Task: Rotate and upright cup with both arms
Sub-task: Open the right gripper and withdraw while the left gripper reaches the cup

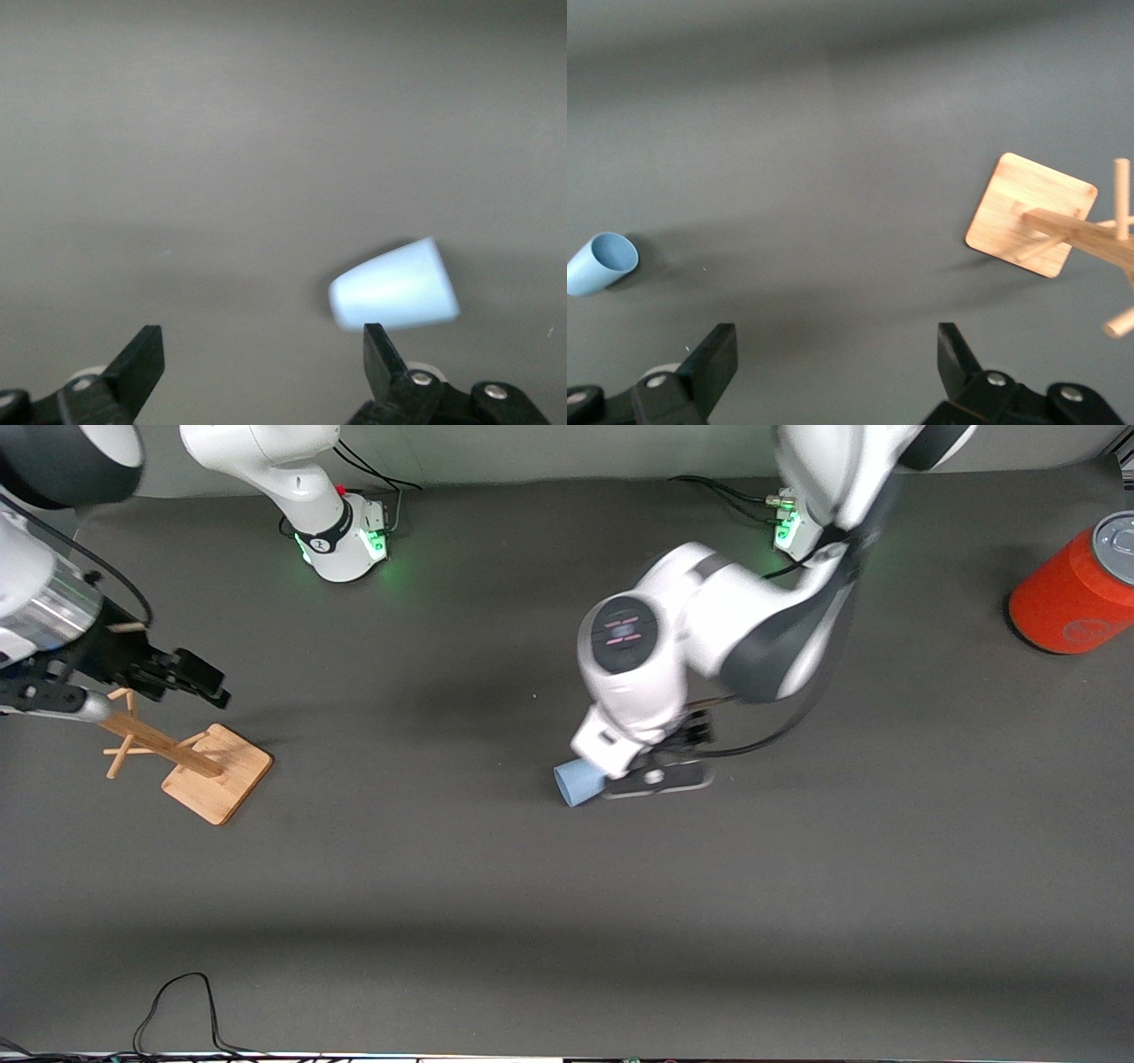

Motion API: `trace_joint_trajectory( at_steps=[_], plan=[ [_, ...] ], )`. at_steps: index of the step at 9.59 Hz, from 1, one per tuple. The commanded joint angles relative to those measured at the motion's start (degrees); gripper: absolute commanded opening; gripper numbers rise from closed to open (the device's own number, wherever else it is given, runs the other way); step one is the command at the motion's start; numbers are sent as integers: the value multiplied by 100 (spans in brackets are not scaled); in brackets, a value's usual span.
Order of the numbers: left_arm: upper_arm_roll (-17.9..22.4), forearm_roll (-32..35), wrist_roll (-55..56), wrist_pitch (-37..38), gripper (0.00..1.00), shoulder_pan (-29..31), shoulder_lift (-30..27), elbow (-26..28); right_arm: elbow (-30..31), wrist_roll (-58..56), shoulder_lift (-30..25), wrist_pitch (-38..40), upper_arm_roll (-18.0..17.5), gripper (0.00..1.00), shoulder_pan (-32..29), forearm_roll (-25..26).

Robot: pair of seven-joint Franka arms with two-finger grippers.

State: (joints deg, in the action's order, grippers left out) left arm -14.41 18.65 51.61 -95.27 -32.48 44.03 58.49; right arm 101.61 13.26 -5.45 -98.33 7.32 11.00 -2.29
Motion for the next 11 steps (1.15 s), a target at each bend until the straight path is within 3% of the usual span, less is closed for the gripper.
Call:
trace_joint_trajectory(
  at_steps=[1,2,3,8,11],
  plan=[
    [401,253,621,-559,100,-634,929,-654,201,-532,-123,50,234,100,69,-131],
    [725,244,840,-850,100,-942,1167,-689,193,-613,-123,85,339,100,69,-131],
    [798,244,990,-984,100,-1049,1413,-750,193,-666,-123,103,375,100,78,-131],
    [799,244,1116,-1153,97,-1050,1784,-786,175,-588,-62,-55,349,100,96,-114],
    [746,227,248,-662,35,-1120,1776,-760,167,-667,-96,146,375,100,96,-114]
  ],
)
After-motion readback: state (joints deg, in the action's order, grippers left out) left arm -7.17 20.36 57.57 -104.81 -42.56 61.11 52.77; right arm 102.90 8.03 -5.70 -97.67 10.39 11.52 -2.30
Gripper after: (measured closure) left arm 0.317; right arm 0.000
